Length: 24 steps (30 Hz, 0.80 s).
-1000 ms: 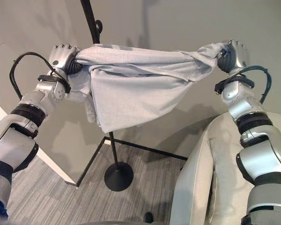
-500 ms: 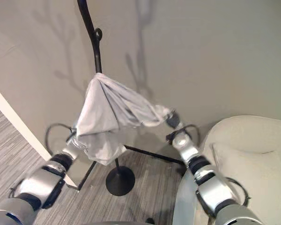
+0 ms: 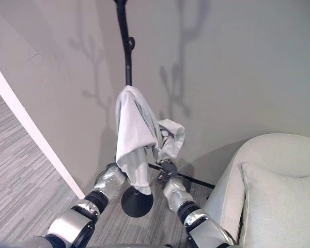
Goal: Hang the clothes on the sofa on the clothes rack.
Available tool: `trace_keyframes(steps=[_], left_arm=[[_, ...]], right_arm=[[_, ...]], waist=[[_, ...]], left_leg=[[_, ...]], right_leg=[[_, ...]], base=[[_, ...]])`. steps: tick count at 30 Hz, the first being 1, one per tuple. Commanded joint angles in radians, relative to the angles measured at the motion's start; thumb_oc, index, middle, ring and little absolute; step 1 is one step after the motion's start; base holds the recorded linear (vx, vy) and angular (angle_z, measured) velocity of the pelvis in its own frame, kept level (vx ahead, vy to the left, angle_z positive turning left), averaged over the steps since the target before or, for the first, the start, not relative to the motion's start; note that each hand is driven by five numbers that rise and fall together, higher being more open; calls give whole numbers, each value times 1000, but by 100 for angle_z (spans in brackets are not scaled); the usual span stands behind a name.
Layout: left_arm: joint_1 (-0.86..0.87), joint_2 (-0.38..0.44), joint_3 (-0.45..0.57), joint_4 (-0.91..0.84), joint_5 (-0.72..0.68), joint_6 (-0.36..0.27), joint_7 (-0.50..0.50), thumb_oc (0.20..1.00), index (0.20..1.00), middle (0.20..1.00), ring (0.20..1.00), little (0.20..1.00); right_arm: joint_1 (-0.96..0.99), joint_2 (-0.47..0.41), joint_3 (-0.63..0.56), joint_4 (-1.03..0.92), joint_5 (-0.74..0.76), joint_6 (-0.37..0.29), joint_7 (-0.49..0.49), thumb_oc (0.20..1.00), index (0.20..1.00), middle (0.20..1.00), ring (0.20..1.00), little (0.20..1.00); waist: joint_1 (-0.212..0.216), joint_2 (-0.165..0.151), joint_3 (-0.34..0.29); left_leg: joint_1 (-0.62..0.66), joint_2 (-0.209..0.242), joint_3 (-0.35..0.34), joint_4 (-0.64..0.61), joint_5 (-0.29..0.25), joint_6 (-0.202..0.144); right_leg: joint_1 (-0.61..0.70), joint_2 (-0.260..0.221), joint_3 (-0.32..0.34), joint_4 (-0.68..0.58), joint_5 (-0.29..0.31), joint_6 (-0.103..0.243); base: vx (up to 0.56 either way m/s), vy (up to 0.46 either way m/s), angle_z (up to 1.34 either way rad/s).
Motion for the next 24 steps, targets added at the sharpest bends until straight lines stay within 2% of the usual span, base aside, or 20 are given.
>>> trace_keyframes(steps=[1,4,6,8,11,14,15,16,17,18,20,22,23,24], left_arm=[[-47,23,18,30,98,-60,37,1000,1000,1000,1000,1000],[-10,85,107,27,105,-73,45,1000,1000,1000,1000,1000],[6,100,132,33,102,-74,40,1000,1000,1000,1000,1000],[111,160,208,14,123,-85,2,1000,1000,1000,1000,1000],[189,171,245,57,125,-63,-54,1000,1000,1000,1000,1000],[275,156,282,162,142,-45,-109,1000,1000,1000,1000,1000],[273,156,282,164,142,-46,-110,1000,1000,1000,1000,1000],[328,129,329,275,99,-42,-155,1000,1000,1000,1000,1000],[326,130,330,276,98,-42,-156,1000,1000,1000,1000,1000],[352,90,375,337,23,-36,-178,1000,1000,1000,1000,1000],[369,63,391,429,47,-11,-200,1000,1000,1000,1000,1000],[376,52,404,460,33,-4,-206,1000,1000,1000,1000,1000],[392,33,422,495,44,11,-211,1000,1000,1000,1000,1000],[393,33,421,496,45,11,-211,1000,1000,1000,1000,1000]], right_arm=[[-92,-40,-95,-81,-79,-85,-12,1000,1000,1000,1000,1000],[-36,-86,-150,-174,-92,-111,-7,1000,1000,1000,1000,1000],[-13,-95,-162,-203,-93,-120,-2,1000,1000,1000,1000,1000],[110,-134,-236,-321,-105,-149,42,1000,1000,1000,1000,1000],[200,-114,-318,-296,-12,-165,110,1000,1000,1000,1000,1000],[252,-78,-386,-111,59,-156,132,1000,1000,1000,1000,1000],[250,-79,-386,-108,61,-156,134,1000,1000,1000,1000,1000],[276,-57,-423,88,80,-115,149,1000,1000,1000,1000,1000],[274,-58,-423,91,82,-115,151,1000,1000,1000,1000,1000],[264,-40,-464,262,116,-78,157,1000,1000,1000,1000,1000],[262,-30,-522,428,151,-26,161,1000,1000,1000,1000,1000],[256,-28,-533,496,150,2,161,1000,1000,1000,1000,1000],[272,-15,-557,586,141,51,156,1000,1000,1000,1000,1000],[271,-17,-558,590,141,52,158,1000,1000,1000,1000,1000]], waist=[[21,27,28],[20,28,24],[19,28,23],[14,31,22],[9,36,22],[8,39,26],[8,38,25],[13,38,25],[13,37,25],[18,37,24],[21,41,24],[24,40,21],[26,41,17],[26,41,16]], left_leg=[[-37,-49,-1,5,-4,13],[-31,-48,2,5,-9,12],[-27,-48,3,5,-11,12],[-22,-49,7,5,-18,15],[-18,-51,8,5,-22,18],[-10,-55,3,5,-30,20],[-14,-55,3,5,-25,19],[-4,-56,-2,5,-35,20],[-8,-56,-2,5,-30,20],[-7,-57,-7,5,-34,20],[2,-58,-14,5,-44,21],[-2,-58,-16,5,-40,21],[1,-57,-19,5,-43,20],[1,-57,-20,5,-44,20]], right_leg=[[60,45,6,3,-84,28],[63,47,10,3,-87,30],[65,47,13,3,-88,31],[69,48,17,3,-93,33],[72,48,16,3,-96,33],[83,48,9,3,-105,32],[79,48,9,3,-101,32],[90,48,2,3,-113,29],[86,47,2,3,-109,29],[88,47,-1,3,-113,26],[99,47,-3,3,-125,25],[97,47,-5,3,-124,23],[101,47,-8,3,-129,21],[101,47,-9,3,-130,21]], base=[[0,0,0],[0,0,0],[19,5,-6],[32,12,-7],[30,11,-7],[23,7,0],[37,-5,-1],[0,0,0],[60,-6,1],[39,-1,1],[54,6,6],[31,2,9],[50,-1,4],[70,-1,3]])
